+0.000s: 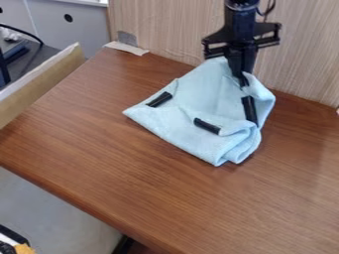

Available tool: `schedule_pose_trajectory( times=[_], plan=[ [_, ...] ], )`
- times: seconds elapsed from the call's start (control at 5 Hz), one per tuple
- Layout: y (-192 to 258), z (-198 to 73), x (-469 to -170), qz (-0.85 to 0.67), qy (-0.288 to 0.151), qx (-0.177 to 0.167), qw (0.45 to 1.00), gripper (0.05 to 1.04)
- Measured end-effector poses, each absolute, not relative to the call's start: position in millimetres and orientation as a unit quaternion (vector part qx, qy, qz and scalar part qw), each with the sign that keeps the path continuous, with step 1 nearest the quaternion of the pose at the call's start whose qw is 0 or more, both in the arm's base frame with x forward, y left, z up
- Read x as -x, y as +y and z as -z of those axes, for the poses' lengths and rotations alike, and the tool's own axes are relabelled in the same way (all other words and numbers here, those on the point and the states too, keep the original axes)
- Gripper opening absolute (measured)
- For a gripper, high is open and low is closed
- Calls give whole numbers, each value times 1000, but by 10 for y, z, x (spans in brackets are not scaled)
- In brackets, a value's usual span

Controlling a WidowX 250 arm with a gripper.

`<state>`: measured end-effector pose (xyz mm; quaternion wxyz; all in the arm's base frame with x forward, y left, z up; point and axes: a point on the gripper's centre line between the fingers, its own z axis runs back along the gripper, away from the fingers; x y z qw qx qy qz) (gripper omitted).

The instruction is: Fold the cloth from top to bottom

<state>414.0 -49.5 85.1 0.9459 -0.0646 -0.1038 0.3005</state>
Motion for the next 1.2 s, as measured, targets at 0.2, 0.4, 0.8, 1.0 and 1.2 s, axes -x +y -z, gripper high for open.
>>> schedule_pose_trajectory(
  times=[0.2, 0.4, 0.8, 1.0, 1.2],
  plan=[
    [-410, -983, -3936, -298, -109, 65, 946, 69],
    [-223, -961, -3658, -306, -105, 56, 945, 69],
    [68, -696, -3100, -308, -89, 23, 947, 69],
    [128, -548, -2974, -303, -85, 15, 949, 69],
    [174, -342, -2926, -293, -79, 4, 953, 69]
  ],
)
